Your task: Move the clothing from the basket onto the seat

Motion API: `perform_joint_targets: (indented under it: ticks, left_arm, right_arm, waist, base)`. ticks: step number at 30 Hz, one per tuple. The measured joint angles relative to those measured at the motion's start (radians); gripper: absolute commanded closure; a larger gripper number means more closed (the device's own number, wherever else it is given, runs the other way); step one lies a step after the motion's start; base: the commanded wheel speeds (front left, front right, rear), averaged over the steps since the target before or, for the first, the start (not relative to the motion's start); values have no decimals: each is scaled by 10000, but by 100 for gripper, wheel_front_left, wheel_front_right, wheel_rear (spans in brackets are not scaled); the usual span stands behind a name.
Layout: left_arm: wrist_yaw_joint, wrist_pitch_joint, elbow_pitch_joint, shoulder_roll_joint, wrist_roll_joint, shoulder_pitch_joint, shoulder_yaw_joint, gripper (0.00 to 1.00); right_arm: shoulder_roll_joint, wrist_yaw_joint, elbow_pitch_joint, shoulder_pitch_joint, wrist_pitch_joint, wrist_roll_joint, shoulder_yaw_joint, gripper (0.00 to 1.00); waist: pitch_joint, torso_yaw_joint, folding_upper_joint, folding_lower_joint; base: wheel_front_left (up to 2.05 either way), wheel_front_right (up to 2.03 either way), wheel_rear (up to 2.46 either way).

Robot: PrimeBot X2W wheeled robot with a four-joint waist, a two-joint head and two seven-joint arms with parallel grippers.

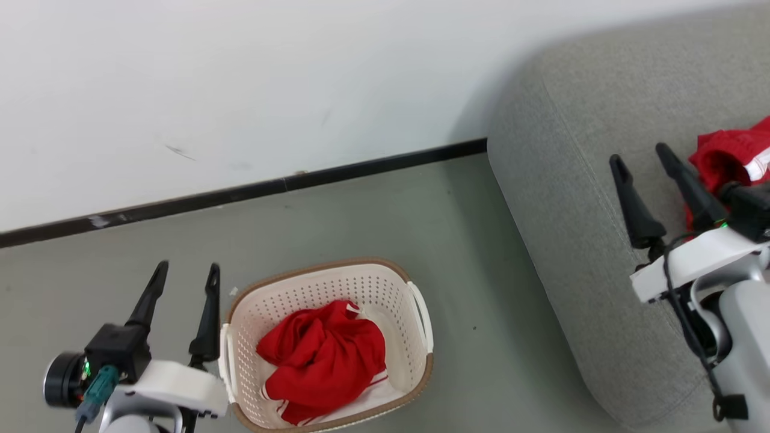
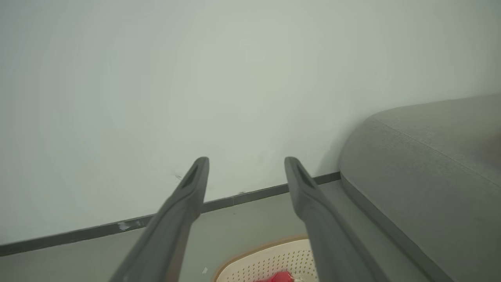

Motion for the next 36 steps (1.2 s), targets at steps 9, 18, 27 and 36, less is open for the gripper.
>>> perform_joint_targets:
  ticks: [9, 18, 27, 36]
  left_arm:
    - [274, -98, 107, -88, -215, 907, 364, 0]
    - [464, -130, 138, -148, -217, 1599, 564, 0]
    - [520, -174, 196, -123, -169, 2203, 612, 0]
    - [520, -174, 205, -167, -23, 2446, 575, 0]
  right_arm:
    - [422, 2, -199, 875, 0, -759, -10, 0]
    - [895, 2, -368, 2032, 0, -1567, -176, 0]
    - [1705, 0, -600, 3422, 0, -1954, -694, 0]
    - [2217, 2, -800, 4478, 0, -2326, -865, 0]
  waist:
    - [-658, 386, 0, 0]
    - [-1343, 772, 0, 0]
    - [-1926, 1076, 0, 0]
    - [-2345, 1267, 0, 0]
  base:
    - [0, 0, 0]
    - [0, 0, 0]
    - [0, 0, 0]
    - [0, 0, 0]
